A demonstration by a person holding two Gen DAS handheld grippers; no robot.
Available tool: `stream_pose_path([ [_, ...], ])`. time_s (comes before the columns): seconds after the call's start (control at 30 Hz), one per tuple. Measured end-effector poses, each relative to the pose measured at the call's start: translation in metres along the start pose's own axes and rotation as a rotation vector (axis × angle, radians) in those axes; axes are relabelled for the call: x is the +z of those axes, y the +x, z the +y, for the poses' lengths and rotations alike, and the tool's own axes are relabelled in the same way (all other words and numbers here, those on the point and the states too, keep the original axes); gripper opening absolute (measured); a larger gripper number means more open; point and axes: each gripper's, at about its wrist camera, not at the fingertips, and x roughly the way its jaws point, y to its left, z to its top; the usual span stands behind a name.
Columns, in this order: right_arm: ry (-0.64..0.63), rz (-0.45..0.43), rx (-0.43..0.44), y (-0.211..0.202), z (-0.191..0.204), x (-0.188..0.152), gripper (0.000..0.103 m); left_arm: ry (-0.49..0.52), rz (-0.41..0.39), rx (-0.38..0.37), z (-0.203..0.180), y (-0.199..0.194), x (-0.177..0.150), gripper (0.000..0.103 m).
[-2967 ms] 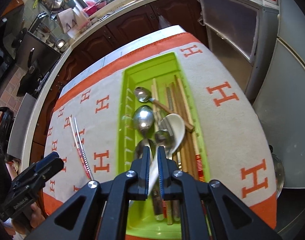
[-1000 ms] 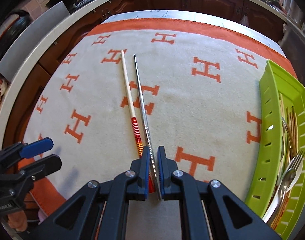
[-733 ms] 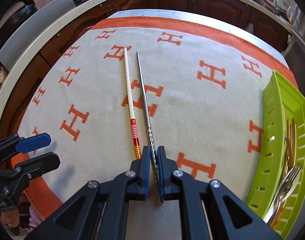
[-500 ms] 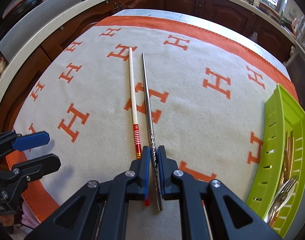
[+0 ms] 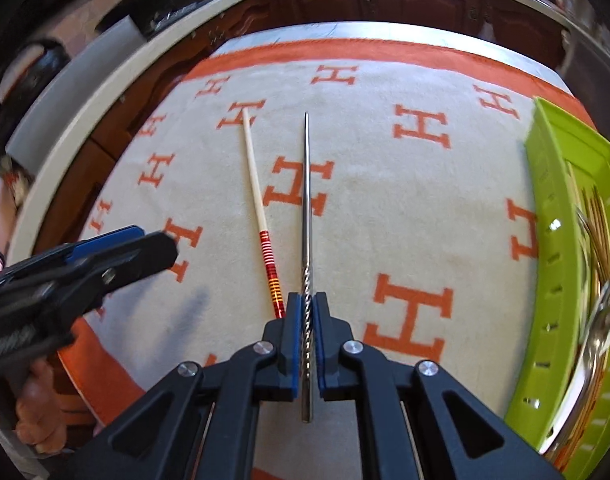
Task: Organize utensils
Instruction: 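Close the right tool on the steel chopstick while the left tool grasps the red-banded wooden chopstick, then lift both chopsticks and carry them toward the green tray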
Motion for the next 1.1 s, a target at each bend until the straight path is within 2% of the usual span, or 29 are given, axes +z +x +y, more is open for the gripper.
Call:
stream_pose_path([
  [0.27, 0.081, -0.105, 0.043, -0.043, -0.025, -0.006, 0.005, -0.036, 0.034, 0.109, -0.011, 0.021, 0.026, 0.05],
  [0.43, 0.099, -0.073, 0.007, -0.037, -0.036, -0.014, 0.005, -0.049, 0.083, 0.181, -0.023, 0.049, 0.037, 0.05],
  [0.57, 0.102, -0.054, -0.009, -0.031, -0.037, -0.02, 0.005, -0.047, 0.136, 0.27, -0.034, 0.073, 0.038, 0.051],
  [0.7, 0.114, -0.043, 0.006, -0.027, -0.038, -0.02, 0.005, -0.025, 0.119, 0.35, -0.047, 0.08, 0.037, 0.051],
  [0.77, 0.12, -0.031, 0.011, -0.024, -0.038, -0.021, 0.005, 0.0, 0.084, 0.35, -0.054, 0.08, 0.036, 0.033],
  [0.8, 0.123, -0.025, 0.014, -0.023, -0.038, -0.022, 0.005, 0.018, 0.078, 0.344, -0.057, 0.08, 0.036, 0.009],
  [0.9, 0.128, -0.004, 0.018, -0.017, -0.039, -0.024, 0.006, 0.075, 0.077, 0.316, -0.061, 0.08, 0.034, 0.003],
  [1.03, 0.145, 0.0, 0.023, -0.014, -0.038, -0.024, 0.006, 0.144, 0.072, 0.266, -0.06, 0.077, 0.03, 0.003],
  [1.1, 0.15, -0.004, 0.015, -0.013, -0.038, -0.022, 0.006, 0.146, 0.074, 0.242, -0.056, 0.073, 0.027, 0.003],
])
